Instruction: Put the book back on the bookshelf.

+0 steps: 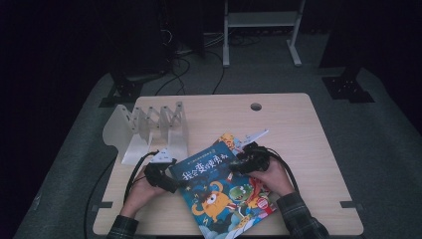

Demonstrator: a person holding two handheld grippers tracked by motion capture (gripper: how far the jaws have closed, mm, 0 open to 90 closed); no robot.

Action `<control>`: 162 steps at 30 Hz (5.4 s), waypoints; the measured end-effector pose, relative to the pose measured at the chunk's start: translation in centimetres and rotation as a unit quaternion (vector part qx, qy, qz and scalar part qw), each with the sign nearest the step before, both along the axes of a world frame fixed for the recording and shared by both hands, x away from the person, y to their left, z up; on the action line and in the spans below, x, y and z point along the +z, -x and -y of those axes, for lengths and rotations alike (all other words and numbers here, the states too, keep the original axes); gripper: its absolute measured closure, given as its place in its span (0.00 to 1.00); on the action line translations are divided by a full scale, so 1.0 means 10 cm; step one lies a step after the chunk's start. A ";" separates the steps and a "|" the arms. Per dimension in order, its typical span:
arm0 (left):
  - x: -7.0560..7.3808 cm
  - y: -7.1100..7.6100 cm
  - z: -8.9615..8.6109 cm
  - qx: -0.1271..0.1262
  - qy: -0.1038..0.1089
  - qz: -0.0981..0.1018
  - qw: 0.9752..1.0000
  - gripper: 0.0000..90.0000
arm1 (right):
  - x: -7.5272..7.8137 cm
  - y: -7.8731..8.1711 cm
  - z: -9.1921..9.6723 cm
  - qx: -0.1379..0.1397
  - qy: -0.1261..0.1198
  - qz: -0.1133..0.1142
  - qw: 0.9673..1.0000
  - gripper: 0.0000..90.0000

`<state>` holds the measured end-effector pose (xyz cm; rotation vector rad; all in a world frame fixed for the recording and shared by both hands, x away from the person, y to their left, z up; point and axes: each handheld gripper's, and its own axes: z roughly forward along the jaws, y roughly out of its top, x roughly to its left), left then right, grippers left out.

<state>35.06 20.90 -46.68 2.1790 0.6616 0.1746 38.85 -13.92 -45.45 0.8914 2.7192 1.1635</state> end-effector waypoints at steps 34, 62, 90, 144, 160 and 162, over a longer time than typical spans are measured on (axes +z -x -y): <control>-0.05 -0.01 -0.03 0.001 0.021 -0.025 0.999 0.00 | 0.01 1.37 1.17 -0.065 -0.003 0.037 0.997 0.22; -0.11 0.03 -0.16 -0.001 0.044 -0.087 0.995 0.00 | -0.05 0.98 1.05 -0.086 0.053 0.065 0.993 0.20; 0.00 0.05 -0.22 -0.028 0.104 -0.123 0.987 0.00 | -0.05 0.70 1.04 -0.111 0.060 0.058 0.990 0.23; 1.70 -0.27 -0.17 -0.030 0.058 -0.035 0.997 0.67 | -0.07 0.84 0.30 -0.039 0.045 0.086 0.995 0.27; 2.29 -0.26 0.09 -0.073 0.006 -0.030 0.997 0.79 | -0.08 0.76 0.07 -0.030 0.037 0.093 0.995 0.27; 2.35 -0.25 0.12 -0.080 -0.001 -0.032 0.996 0.80 | -0.08 0.75 0.06 -0.032 0.038 0.092 0.994 0.27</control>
